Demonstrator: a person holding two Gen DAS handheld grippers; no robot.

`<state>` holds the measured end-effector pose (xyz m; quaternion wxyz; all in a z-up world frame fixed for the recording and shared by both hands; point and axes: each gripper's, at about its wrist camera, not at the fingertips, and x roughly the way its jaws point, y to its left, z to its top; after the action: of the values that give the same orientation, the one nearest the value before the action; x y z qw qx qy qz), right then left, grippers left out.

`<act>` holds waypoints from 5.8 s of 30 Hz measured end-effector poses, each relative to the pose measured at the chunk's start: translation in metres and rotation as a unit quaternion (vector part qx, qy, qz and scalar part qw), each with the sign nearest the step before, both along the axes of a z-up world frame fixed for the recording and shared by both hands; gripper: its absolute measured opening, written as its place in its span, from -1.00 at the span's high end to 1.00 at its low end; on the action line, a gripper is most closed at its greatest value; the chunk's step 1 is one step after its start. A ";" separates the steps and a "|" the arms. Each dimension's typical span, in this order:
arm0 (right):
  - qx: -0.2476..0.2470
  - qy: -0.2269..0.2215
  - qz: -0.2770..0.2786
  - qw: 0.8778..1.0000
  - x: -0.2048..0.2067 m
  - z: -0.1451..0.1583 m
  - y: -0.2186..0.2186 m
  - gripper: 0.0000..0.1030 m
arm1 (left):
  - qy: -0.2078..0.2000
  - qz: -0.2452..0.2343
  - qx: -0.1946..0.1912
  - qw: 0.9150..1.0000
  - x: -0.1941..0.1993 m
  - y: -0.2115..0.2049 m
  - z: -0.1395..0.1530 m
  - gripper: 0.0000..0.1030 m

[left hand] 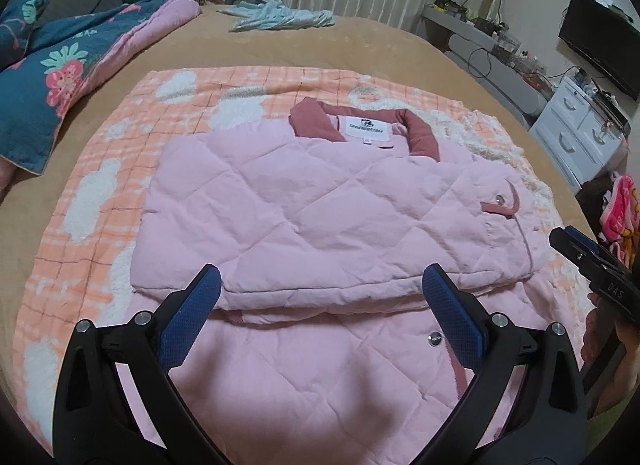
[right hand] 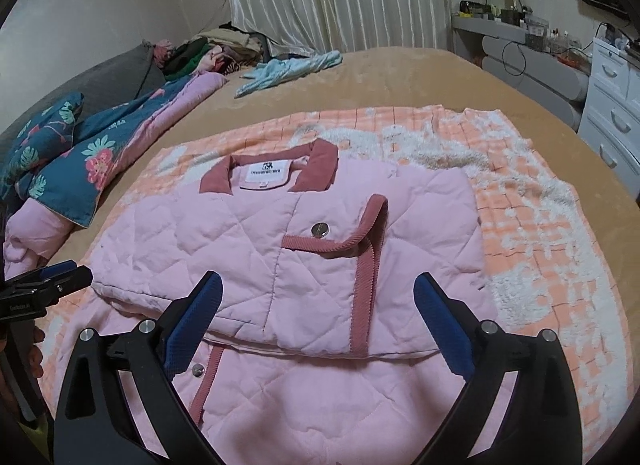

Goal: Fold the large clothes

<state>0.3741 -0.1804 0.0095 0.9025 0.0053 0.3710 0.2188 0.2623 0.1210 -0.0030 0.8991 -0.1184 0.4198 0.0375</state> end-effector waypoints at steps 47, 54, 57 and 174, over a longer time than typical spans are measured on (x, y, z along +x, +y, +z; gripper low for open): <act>0.037 -0.105 -0.002 0.994 -0.143 0.067 -0.026 -0.92 | -0.079 -0.007 -0.002 0.997 -0.117 -0.020 0.050 -0.84; 0.031 -0.107 -0.003 0.994 -0.155 0.070 -0.030 -0.92 | -0.083 -0.014 0.000 0.996 -0.128 -0.022 0.048 -0.84; 0.029 -0.107 -0.004 0.994 -0.160 0.071 -0.032 -0.92 | -0.084 -0.015 0.003 0.996 -0.131 -0.023 0.048 -0.84; 0.087 0.000 0.052 0.995 -0.205 0.051 -0.148 0.61 | 0.041 -0.031 -0.067 0.996 -0.282 0.021 -0.069 0.82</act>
<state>0.1695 -0.3287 0.0601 0.8859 0.0642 0.3504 0.2970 -0.0192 0.1424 -0.0721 0.8720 -0.1635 0.4611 -0.0139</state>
